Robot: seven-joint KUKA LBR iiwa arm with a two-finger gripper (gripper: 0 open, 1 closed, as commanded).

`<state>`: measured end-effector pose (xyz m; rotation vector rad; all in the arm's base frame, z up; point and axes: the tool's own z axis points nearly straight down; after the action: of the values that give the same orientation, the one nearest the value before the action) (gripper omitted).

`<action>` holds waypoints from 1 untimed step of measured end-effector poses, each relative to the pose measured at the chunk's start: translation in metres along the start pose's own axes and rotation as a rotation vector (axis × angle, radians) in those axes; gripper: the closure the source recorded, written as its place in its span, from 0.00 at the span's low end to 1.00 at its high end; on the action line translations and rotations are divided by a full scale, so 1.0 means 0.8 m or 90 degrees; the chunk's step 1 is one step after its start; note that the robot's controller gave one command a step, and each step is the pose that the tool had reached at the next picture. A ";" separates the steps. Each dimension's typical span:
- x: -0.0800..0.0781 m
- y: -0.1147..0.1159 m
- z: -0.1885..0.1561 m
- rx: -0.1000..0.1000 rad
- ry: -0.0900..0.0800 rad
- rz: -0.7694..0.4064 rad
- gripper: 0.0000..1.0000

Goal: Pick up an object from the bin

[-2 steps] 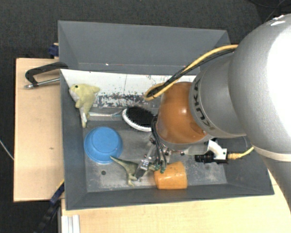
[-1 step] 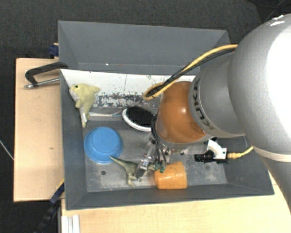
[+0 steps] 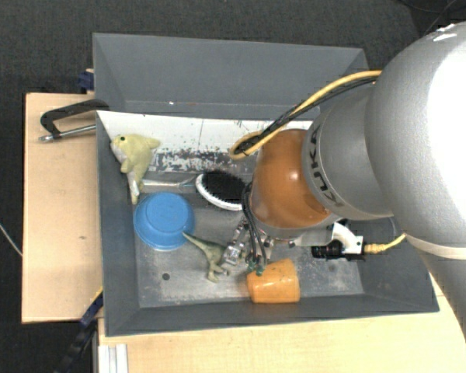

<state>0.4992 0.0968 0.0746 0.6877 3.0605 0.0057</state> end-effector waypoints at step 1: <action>-0.002 0.002 -0.043 0.000 -0.001 -0.001 1.00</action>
Offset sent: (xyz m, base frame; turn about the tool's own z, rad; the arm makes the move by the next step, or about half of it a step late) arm 0.0001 0.0001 0.0320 0.0000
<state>0.5009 0.0979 0.1089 0.6846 3.0591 0.0059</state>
